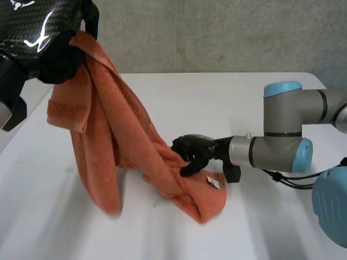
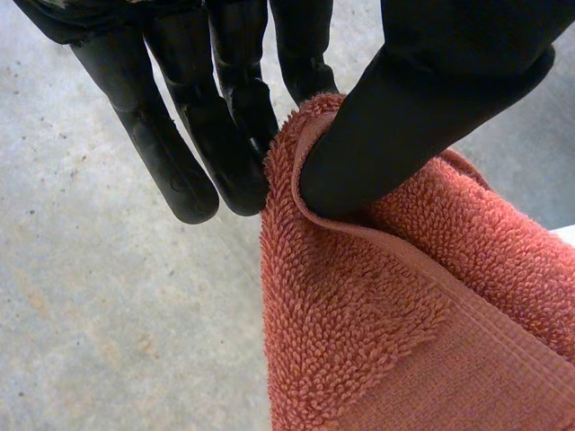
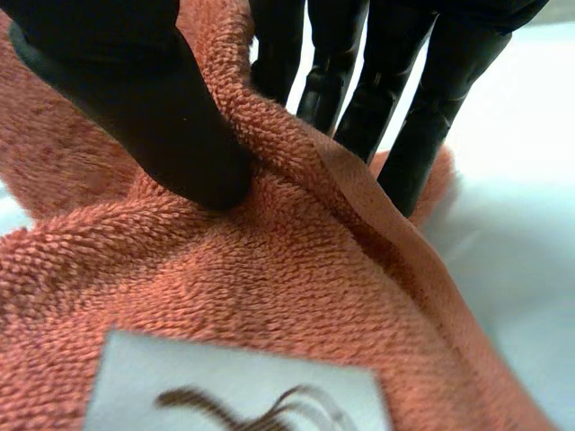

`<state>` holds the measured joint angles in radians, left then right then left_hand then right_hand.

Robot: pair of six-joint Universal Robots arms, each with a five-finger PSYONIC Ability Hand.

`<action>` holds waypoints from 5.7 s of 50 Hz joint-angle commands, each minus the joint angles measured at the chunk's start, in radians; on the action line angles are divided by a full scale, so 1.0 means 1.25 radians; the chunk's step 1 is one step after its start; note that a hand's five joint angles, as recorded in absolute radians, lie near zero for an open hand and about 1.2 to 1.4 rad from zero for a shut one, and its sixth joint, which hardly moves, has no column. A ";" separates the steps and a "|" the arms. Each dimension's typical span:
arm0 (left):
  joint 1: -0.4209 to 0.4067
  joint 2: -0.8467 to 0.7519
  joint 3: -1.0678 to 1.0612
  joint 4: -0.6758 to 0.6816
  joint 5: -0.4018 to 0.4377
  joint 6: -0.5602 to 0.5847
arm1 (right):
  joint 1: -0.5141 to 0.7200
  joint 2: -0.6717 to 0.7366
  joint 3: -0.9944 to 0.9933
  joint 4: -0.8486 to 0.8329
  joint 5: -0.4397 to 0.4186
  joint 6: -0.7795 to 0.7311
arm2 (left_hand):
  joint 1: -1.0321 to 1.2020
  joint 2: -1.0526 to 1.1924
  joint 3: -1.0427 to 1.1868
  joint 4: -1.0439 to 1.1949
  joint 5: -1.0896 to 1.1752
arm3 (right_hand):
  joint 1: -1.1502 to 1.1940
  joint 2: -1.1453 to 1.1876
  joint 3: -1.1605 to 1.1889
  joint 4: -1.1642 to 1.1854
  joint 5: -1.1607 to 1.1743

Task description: Fold the laundry

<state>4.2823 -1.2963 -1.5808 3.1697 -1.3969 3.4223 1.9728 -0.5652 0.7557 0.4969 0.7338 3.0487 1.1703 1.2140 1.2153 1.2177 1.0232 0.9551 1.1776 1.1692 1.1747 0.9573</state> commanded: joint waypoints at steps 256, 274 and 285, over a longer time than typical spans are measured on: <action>0.175 -0.430 -0.256 0.326 -0.123 0.113 | -0.228 -0.520 0.620 -0.301 0.562 -0.483 | 0.181 0.146 0.145 0.143 0.159 | 0.353 0.175 0.182 0.177 0.212; 0.192 -0.172 -0.321 -0.047 -0.094 0.196 | -0.341 -0.688 0.733 -0.089 0.564 -0.797 | 0.181 0.146 0.145 0.143 0.159 | 0.353 0.175 0.182 0.177 0.212; 0.173 -0.410 -0.230 0.075 -0.090 0.196 | -0.265 -0.500 0.666 -0.238 0.584 -0.732 | 0.181 0.146 0.145 0.143 0.159 | 0.353 0.175 0.182 0.177 0.212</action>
<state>4.5111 -1.6299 -1.9412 3.1756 -1.5076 3.6681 1.5641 -1.3430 1.6631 0.2993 1.4403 2.1008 1.1957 1.2183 1.2164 1.2178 1.0376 0.9545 1.1806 1.1886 1.1937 0.9873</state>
